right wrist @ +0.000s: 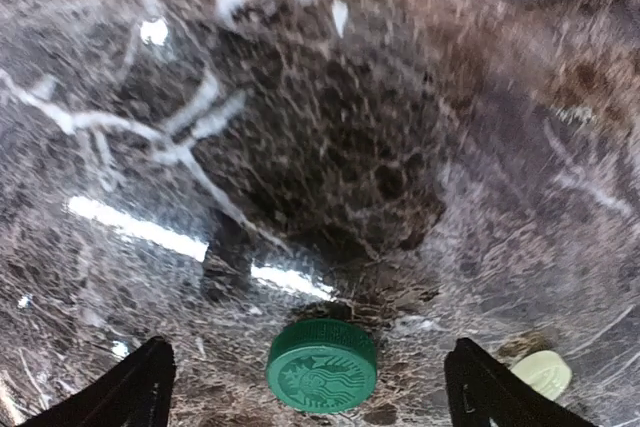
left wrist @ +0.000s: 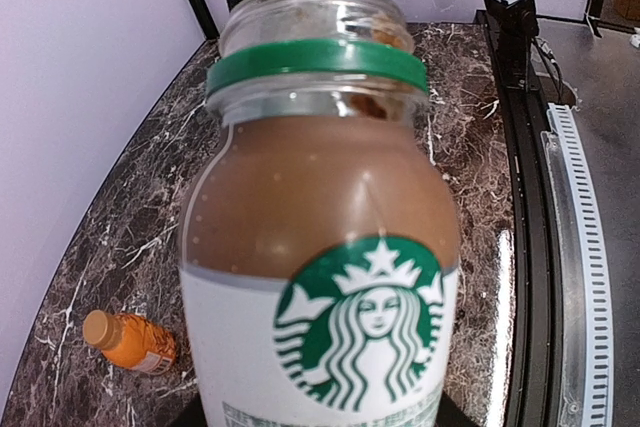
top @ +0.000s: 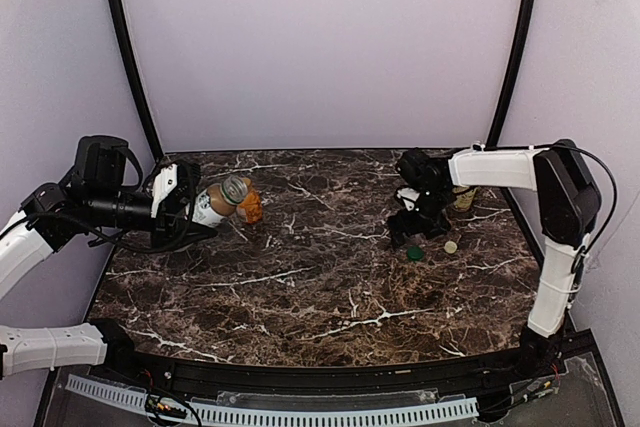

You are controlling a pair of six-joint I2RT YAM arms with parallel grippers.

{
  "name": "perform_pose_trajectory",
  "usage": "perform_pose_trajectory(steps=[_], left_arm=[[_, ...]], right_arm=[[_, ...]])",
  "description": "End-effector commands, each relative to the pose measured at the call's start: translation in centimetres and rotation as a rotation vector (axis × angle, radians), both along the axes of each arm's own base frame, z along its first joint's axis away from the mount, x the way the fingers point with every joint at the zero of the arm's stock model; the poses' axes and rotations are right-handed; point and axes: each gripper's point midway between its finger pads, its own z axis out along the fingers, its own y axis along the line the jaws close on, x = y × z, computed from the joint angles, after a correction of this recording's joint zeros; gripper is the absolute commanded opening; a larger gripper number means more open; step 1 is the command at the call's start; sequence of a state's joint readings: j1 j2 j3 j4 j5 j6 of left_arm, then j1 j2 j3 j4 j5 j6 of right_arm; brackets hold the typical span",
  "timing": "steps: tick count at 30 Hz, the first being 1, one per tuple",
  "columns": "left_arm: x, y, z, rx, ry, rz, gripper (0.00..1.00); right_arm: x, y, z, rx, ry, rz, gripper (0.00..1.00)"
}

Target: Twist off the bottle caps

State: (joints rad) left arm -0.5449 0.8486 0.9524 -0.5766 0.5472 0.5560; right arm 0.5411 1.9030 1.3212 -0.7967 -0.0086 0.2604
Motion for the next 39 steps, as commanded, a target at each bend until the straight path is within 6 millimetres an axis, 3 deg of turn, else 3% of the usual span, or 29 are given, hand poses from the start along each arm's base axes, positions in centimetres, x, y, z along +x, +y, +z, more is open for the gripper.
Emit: perform_pose_trajectory(steps=[1, 3, 5, 7, 9, 11, 14, 18, 21, 28, 39], left_arm=[[-0.5, -0.4, 1.2, -0.049, 0.003, -0.029, 0.15], [-0.5, -0.6, 1.7, -0.074, 0.010, -0.036, 0.15], [-0.7, -0.9, 2.5, -0.109, 0.027, -0.041, 0.15], [-0.8, -1.3, 3.6, -0.149, 0.035, -0.054, 0.15], [-0.7, -1.7, 5.1, -0.201, 0.042, -0.059, 0.15], [-0.6, -2.2, 6.9, -0.264, 0.051, -0.067, 0.15], [-1.0, -3.0, 9.9, -0.370, 0.070, -0.119, 0.15], [-1.9, -3.7, 12.4, -0.487, 0.137, -0.192, 0.17], [-1.9, -3.8, 12.9, -0.515, 0.177, -0.197, 0.17], [-1.6, -3.9, 12.5, -0.511, 0.176, -0.188, 0.17], [-1.7, -3.9, 12.4, -0.509, 0.167, -0.195, 0.18]], right_arm=[[2.1, 4.6, 8.5, 0.127, -0.201, 0.107, 0.98], [2.4, 7.8, 13.5, 0.200, -0.341, 0.205, 0.98], [1.2, 12.5, 19.7, 0.339, -0.509, 0.357, 0.99], [-2.6, 17.9, 25.8, 0.552, -0.670, 0.568, 0.99], [-7.1, 21.9, 31.5, 0.816, -0.824, 0.725, 0.99], [-11.2, 23.9, 36.6, 1.110, -0.952, 0.819, 0.99], [-14.8, 25.3, 41.5, 1.443, -1.062, 0.860, 0.97], [-17.3, 28.3, 43.4, 1.592, -1.033, 0.929, 0.96], [-18.2, 29.8, 44.1, 1.605, -1.066, 0.966, 0.94], [-18.3, 31.4, 44.3, 1.663, -0.994, 0.977, 0.80], [-16.8, 34.0, 42.2, 1.582, -0.903, 0.952, 0.76]])
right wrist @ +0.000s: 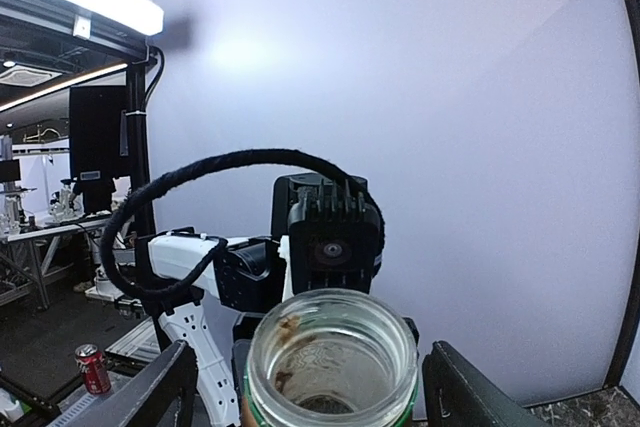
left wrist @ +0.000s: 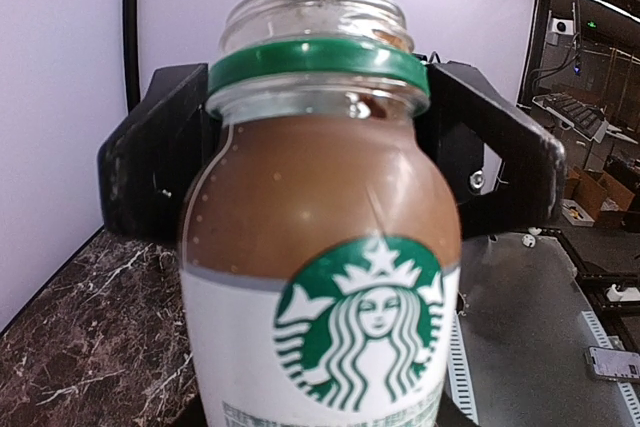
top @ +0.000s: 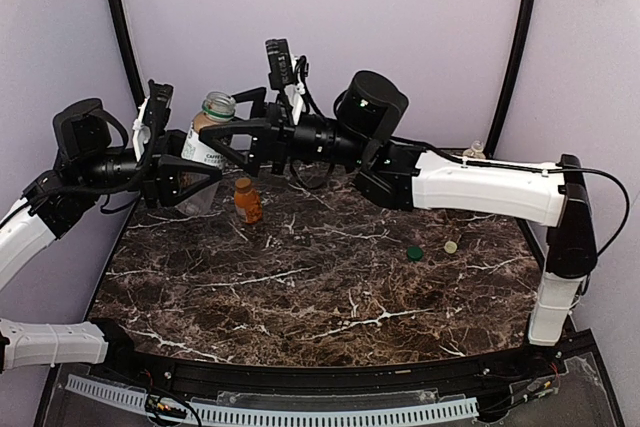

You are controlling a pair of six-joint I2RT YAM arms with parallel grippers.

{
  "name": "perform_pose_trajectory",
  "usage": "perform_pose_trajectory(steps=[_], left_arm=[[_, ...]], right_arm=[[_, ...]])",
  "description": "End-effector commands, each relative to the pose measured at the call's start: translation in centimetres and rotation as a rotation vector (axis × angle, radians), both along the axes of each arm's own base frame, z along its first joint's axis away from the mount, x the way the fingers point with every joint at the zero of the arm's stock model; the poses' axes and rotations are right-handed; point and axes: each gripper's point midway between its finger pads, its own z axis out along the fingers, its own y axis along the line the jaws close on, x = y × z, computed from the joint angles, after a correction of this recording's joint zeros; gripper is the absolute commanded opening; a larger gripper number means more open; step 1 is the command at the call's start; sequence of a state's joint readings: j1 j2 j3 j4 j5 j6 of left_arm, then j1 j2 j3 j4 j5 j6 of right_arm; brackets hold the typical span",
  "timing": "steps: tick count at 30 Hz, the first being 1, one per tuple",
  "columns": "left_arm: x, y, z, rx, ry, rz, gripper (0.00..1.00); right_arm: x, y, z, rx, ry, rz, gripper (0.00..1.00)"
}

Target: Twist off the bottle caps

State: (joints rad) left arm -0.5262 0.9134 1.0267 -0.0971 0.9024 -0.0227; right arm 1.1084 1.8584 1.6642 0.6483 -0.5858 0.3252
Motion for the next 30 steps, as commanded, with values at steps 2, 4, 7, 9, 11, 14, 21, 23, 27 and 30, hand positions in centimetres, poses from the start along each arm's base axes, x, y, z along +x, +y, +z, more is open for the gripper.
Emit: perform_pose_trajectory(steps=[2, 4, 7, 9, 11, 14, 21, 23, 27, 30], left_arm=[[-0.4, 0.1, 0.5, -0.017, -0.025, -0.018, 0.18], [-0.4, 0.1, 0.4, -0.017, -0.025, -0.018, 0.18], [-0.3, 0.1, 0.2, -0.013, -0.023, -0.017, 0.18], [-0.4, 0.1, 0.2, -0.013, -0.025, -0.017, 0.18], [-0.4, 0.1, 0.1, -0.010, -0.026, -0.015, 0.18], [-0.2, 0.2, -0.3, 0.001, -0.016, -0.007, 0.51], [2.5, 1.8, -3.7, 0.150, -0.093, 0.191, 0.99], [4.1, 3.0, -4.8, 0.218, -0.136, 0.301, 0.99], [5.6, 4.6, -5.8, 0.291, -0.191, 0.416, 0.99], [5.4, 4.5, -6.1, 0.290, -0.188, 0.404, 0.99]], right_arm=[[0.2, 1.5, -0.9, -0.058, 0.022, 0.022, 0.74], [0.2, 1.7, -1.1, -0.068, 0.024, 0.034, 0.67], [-0.2, 1.6, -1.1, -0.058, 0.014, 0.052, 0.49], [-0.1, 1.5, -1.1, -0.061, 0.011, 0.048, 0.41], [-0.1, 1.5, -1.1, -0.063, 0.009, 0.040, 0.32], [0.0, 1.0, -0.8, -0.063, 0.005, 0.020, 0.30], [7.5, -3.4, -3.5, -0.194, 0.040, -0.468, 0.21], [11.9, -7.2, -6.4, -0.275, 0.070, -0.677, 0.17], [18.9, -16.8, -14.1, -0.419, 0.151, -1.022, 0.04], [21.4, -22.9, -18.2, -0.425, 0.157, -1.207, 0.04]])
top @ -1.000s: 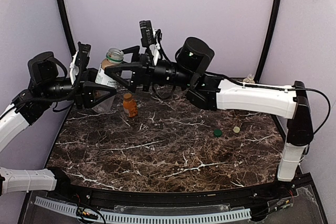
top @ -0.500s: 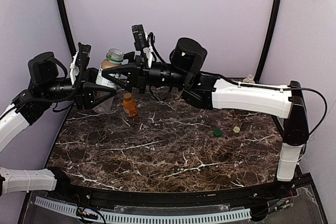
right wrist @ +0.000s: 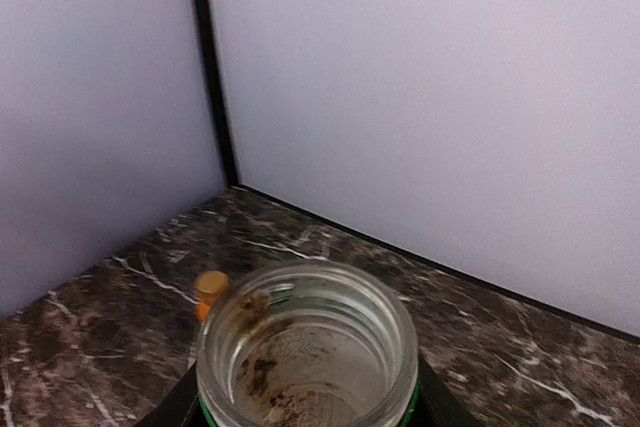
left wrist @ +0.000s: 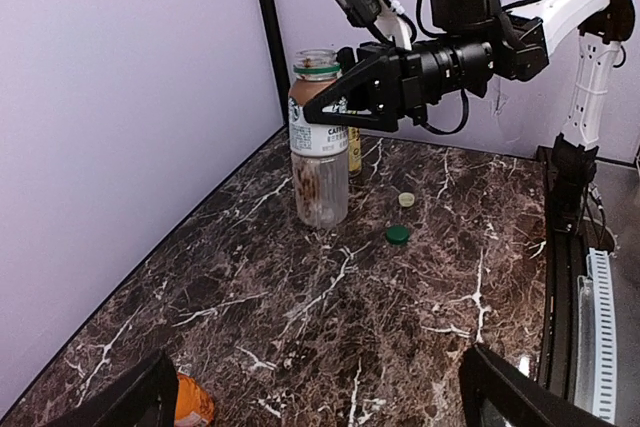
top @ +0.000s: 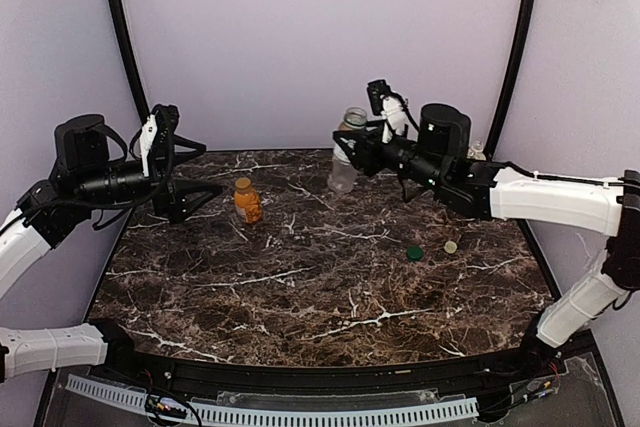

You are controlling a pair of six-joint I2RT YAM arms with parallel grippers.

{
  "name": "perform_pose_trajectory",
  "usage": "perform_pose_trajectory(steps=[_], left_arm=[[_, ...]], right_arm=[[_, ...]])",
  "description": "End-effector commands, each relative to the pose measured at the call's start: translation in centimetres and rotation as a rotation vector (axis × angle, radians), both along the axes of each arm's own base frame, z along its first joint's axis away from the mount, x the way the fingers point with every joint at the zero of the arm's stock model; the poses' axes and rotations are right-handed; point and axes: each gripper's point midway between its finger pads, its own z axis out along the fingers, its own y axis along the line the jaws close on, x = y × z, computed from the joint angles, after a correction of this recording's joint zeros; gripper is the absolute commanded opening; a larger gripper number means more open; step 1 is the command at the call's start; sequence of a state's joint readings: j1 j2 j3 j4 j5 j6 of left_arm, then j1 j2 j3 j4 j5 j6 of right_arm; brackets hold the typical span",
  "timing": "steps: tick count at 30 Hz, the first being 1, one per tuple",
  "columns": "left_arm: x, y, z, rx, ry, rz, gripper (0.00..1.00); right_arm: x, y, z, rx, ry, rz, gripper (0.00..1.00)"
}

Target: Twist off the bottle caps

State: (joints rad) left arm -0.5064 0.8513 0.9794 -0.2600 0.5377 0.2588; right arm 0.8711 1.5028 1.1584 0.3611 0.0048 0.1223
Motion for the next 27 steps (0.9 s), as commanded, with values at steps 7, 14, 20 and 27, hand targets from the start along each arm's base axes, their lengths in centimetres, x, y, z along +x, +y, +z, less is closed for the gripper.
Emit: perform_pose_trajectory(steps=[7, 14, 20, 27], left_arm=[[0.6, 0.9, -2.1, 0.069, 0.008, 0.045, 0.99], [0.8, 1.0, -2.4, 0.080, 0.013, 0.049, 0.99], [0.9, 1.0, -2.1, 0.080, 0.006, 0.048, 0.99], [1.0, 0.9, -2.3, 0.088, 0.003, 0.045, 0.99]], right_arm=[[8.2, -16.6, -11.0, -0.124, -0.085, -0.600, 0.03], [10.9, -19.9, -15.4, -0.153, -0.058, -0.688, 0.01], [12.3, -21.0, -17.7, -0.131, -0.052, -0.722, 0.01], [12.8, -20.8, -19.2, -0.118, -0.005, -0.727, 0.02]])
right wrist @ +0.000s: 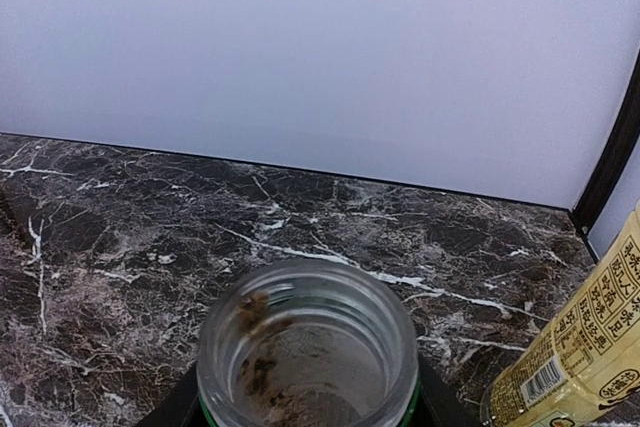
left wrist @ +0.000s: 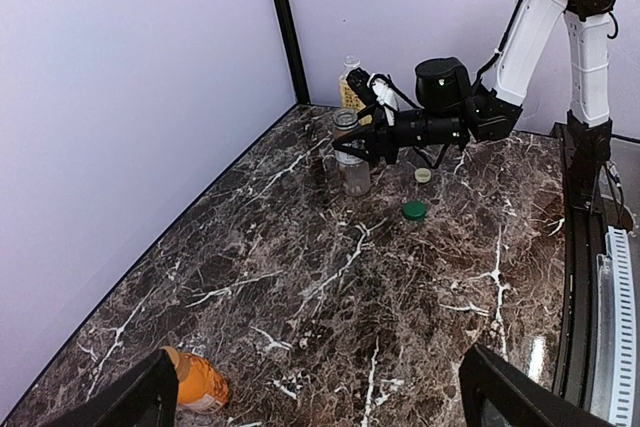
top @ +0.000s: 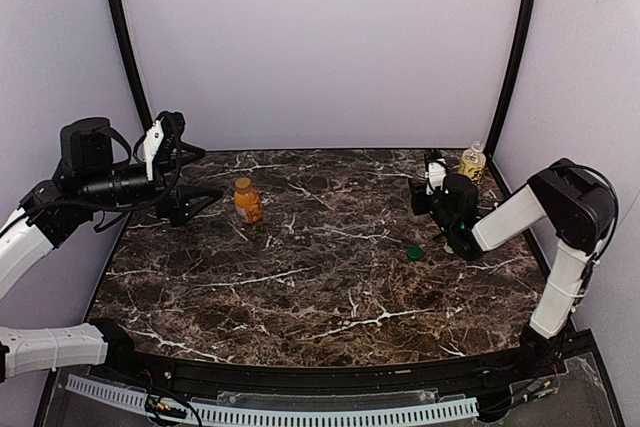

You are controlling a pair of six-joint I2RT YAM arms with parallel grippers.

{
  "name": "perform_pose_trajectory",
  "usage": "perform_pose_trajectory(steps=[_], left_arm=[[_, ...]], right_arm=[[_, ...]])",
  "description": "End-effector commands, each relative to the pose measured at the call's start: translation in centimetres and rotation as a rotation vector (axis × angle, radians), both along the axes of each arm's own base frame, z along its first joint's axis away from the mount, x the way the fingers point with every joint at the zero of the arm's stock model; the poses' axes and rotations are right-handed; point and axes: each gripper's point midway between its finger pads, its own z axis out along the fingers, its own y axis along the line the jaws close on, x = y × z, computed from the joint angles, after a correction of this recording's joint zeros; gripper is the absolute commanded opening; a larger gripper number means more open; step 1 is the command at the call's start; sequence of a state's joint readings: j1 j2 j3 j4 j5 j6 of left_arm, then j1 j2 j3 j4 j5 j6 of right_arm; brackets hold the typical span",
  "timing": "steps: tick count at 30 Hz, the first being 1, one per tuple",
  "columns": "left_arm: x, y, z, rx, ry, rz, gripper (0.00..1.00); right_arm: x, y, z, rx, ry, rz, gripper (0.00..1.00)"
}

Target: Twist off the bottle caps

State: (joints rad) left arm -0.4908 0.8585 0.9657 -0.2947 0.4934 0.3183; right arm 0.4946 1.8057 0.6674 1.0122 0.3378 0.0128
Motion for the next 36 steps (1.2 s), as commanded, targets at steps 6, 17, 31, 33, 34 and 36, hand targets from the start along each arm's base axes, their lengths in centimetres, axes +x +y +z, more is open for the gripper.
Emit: perform_pose_trajectory(steps=[6, 17, 31, 33, 34, 36], left_arm=[[0.1, 0.1, -0.4, 0.016, 0.000, -0.005, 0.99], [-0.2, 0.1, -0.3, 0.010, -0.005, -0.011, 0.99], [-0.2, 0.1, -0.3, 0.012, -0.007, -0.015, 1.00], [-0.3, 0.1, -0.4, 0.012, -0.005, -0.015, 1.00], [-0.3, 0.1, -0.4, 0.012, -0.006, -0.015, 1.00], [-0.3, 0.1, -0.4, 0.011, -0.006, -0.015, 1.00]], right_arm=[[0.8, -0.1, 1.2, 0.078, 0.000, -0.033, 0.04], [-1.9, -0.8, 0.2, 0.136, 0.039, -0.014, 0.07], [-3.7, 0.7, -0.9, 0.048, 0.018, 0.068, 0.65], [-3.5, 0.8, -0.6, 0.038, 0.026, 0.064, 0.75], [-3.4, 0.6, -0.5, 0.033, 0.029, 0.057, 0.80], [-3.5, 0.4, -0.2, 0.024, 0.029, 0.043, 0.93]])
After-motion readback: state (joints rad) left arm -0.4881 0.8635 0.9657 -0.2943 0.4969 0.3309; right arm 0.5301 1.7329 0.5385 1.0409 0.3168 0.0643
